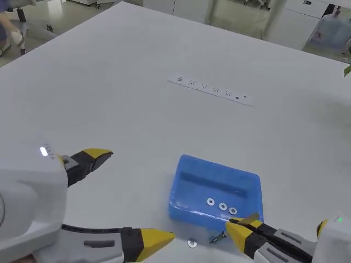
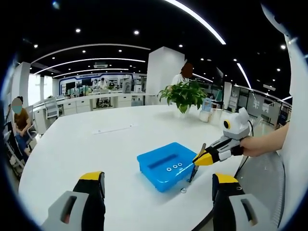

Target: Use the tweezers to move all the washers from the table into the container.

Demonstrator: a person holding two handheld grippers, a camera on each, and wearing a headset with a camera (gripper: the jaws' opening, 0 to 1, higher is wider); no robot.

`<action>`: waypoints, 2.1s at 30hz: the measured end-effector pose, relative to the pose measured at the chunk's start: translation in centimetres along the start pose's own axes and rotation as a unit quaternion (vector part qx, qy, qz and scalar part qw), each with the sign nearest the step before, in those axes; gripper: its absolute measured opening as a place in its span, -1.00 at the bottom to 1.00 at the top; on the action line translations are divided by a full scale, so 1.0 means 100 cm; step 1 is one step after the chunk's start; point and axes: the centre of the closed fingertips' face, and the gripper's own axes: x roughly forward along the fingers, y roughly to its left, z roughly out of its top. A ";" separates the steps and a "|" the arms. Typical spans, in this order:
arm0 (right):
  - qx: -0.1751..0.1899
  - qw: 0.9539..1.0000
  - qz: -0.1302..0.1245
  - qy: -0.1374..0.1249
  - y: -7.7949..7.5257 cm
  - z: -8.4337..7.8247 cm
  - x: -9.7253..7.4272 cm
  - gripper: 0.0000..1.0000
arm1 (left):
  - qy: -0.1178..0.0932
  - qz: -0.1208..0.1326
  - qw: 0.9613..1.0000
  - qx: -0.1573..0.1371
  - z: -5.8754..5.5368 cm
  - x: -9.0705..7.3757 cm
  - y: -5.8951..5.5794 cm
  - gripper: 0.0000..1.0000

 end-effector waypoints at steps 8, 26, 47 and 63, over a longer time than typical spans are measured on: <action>0.063 0.996 0.037 -0.050 0.011 0.025 -0.015 -0.97 | 0.002 0.000 1.000 0.000 -0.002 0.000 0.000 0.88; 0.097 0.987 0.048 -0.122 -0.002 0.080 0.000 -0.97 | 0.002 -0.006 1.000 0.005 0.000 0.001 -0.002 0.88; 0.075 0.997 0.015 -0.031 -0.036 0.041 0.056 -0.97 | 0.006 0.002 1.000 0.000 -0.003 -0.001 0.002 0.88; 0.037 0.999 0.012 -0.028 -0.033 0.044 0.057 -0.96 | 0.008 0.002 1.000 0.000 -0.004 0.000 0.004 0.87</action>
